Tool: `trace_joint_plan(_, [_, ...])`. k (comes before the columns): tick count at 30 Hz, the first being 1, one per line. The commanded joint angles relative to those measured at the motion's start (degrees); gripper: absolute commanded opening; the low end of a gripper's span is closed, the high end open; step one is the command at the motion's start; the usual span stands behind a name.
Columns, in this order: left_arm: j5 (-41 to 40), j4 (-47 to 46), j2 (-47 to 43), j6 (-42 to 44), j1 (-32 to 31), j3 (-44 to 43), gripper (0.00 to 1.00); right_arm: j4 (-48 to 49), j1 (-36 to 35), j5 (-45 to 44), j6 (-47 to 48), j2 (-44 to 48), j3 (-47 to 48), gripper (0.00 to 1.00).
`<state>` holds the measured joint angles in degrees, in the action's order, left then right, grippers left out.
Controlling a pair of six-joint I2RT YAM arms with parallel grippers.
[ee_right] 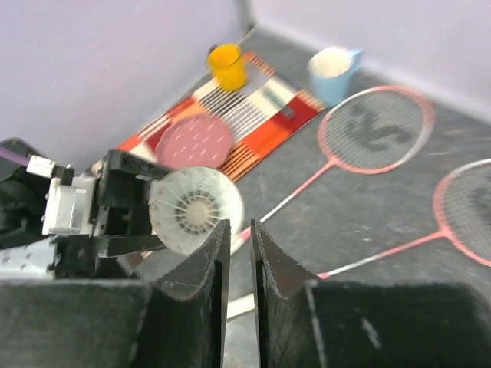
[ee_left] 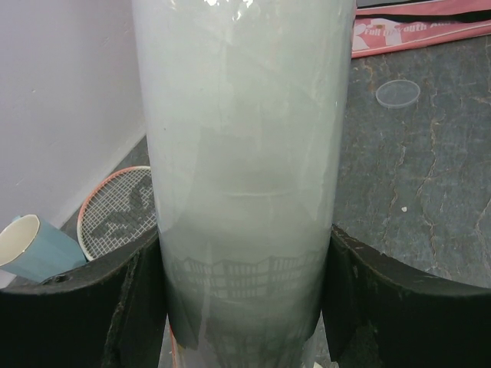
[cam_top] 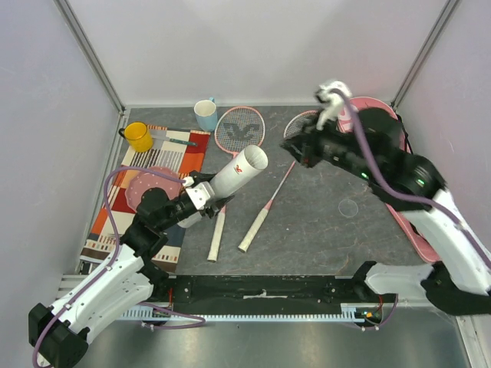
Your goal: Pack up the badminton gear
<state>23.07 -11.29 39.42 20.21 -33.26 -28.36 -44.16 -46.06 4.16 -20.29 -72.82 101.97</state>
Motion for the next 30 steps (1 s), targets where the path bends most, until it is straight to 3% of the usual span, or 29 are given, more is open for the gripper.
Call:
trace_joint_plan(1, [-0.04, -4.97, -1.1, -0.17, -0.23, -3.02, 0.34, 3.64, -0.08, -23.1, -1.94, 12.4, -6.77, 0.29])
trace_joint_plan(5, [-0.22, -5.06, -1.54, -0.25, -0.23, -3.02, 0.34, 3.2, 0.1, -39.91, -7.19, 18.66, -18.36, 0.6])
trace_joint_plan(9, [0.04, -5.15, -1.63, -0.34, -0.23, -3.02, 0.34, 3.03, 1.5, -48.45, -12.12, 21.22, -33.2, 0.79])
trace_joint_plan(12, [0.22, -5.23, -1.89, -0.52, -0.23, -3.02, 0.34, 2.5, 9.91, -43.74, -15.11, 18.6, -40.26, 0.89])
trace_joint_plan(14, [0.22, -5.32, -2.06, -0.69, -0.32, -2.93, 0.34, 2.41, 20.8, -35.04, -15.39, 15.97, -44.2, 0.98])
trace_joint_plan(16, [0.22, -5.41, -2.42, -0.61, -0.32, -2.84, 0.34, 3.46, 29.66, -28.02, -14.6, 10.61, -46.15, 0.98])
trace_joint_plan(17, [0.22, -5.41, -2.59, -0.61, -0.49, -2.84, 0.34, 4.16, 31.54, -22.15, -14.08, 8.59, -47.47, 0.98])
trace_joint_plan(19, [0.31, -5.59, -2.68, -0.78, -0.49, -2.75, 0.34, 5.66, 34.62, -19.21, -13.11, 2.0, -48.01, 0.92])
trace_joint_plan(22, [0.4, -5.67, -2.77, -0.78, -0.58, -2.84, 0.34, 9.26, 36.56, -13.93, -11.79, -4.6, -49.5, 0.65])
trace_joint_plan(25, [0.4, -5.59, -2.94, -0.78, -0.58, -2.75, 0.34, 12.78, 36.83, -12.43, -11.26, -8.82, -50.65, 0.5])
trace_joint_plan(30, [0.84, -5.76, -2.77, -0.96, -0.58, -2.75, 0.34, 14.36, 36.83, -14.27, -9.85, -14.09, -50.12, 0.5])
